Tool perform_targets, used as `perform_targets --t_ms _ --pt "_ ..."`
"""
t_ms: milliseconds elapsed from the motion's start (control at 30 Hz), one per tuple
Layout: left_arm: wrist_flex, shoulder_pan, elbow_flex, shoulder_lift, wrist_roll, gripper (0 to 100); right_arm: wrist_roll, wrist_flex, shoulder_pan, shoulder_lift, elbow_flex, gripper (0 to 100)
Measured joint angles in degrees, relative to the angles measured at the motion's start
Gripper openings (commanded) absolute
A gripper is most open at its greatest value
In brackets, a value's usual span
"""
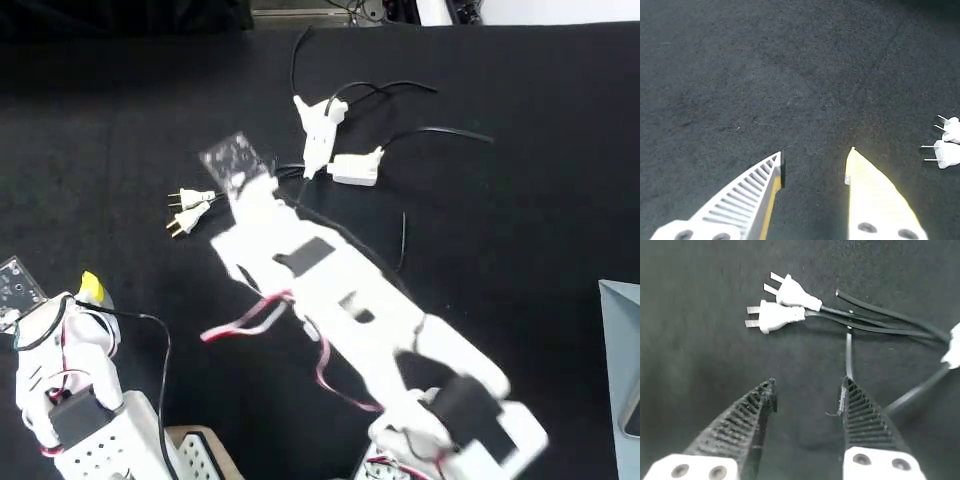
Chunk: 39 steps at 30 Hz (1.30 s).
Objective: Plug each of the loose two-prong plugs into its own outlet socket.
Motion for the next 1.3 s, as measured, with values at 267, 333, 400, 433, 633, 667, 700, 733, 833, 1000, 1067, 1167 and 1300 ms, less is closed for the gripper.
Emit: perform_targets --t_ms 267,333,400,433,633,667,700,733,833,1000,1067,1167,1300 --pt "0.0 0.0 0.0 0.0 0.0 21 -25.14 0.0 -0.53 19.43 -17.76 19.4" --pt "0.0 0.0 0.0 0.0 0.0 21 -28.66 0.0 -0.53 23.21 -21.19 19.4" --pt "0.0 0.0 0.0 0.0 0.0 21 -31.3 0.0 -0.53 26.11 -24.35 19.4" --pt "0.0 0.0 0.0 0.0 0.0 21 -32.53 0.0 -0.53 27.6 -25.93 19.4" --pt "0.0 0.0 0.0 0.0 0.0 21 -35.87 -0.09 -0.53 35.43 -33.93 19.4" --pt "0.0 0.0 0.0 0.0 0.0 21 -35.87 -0.09 -0.62 36.84 -35.16 19.4" --pt "0.0 0.0 0.0 0.0 0.0 21 -36.04 -0.09 -0.62 38.24 -36.13 19.4" --pt "0.0 0.0 0.0 0.0 0.0 21 -36.04 -0.09 -0.62 39.74 -37.01 19.4" --pt "0.0 0.0 0.0 0.0 0.0 21 -36.22 -0.09 -0.62 42.99 -39.3 18.1" --pt "0.0 0.0 0.0 0.0 0.0 21 -37.54 -0.09 -0.53 44.75 -40.35 1.3" --pt "0.0 0.0 0.0 0.0 0.0 21 -37.63 -0.09 -0.62 44.84 -40.35 2.2" --pt "0.0 0.0 0.0 0.0 0.0 21 -37.63 0.0 -0.88 44.66 -40.35 1.3" --pt "0.0 0.0 0.0 0.0 0.0 21 -35.87 4.31 -0.7 41.41 -40.35 1.2"
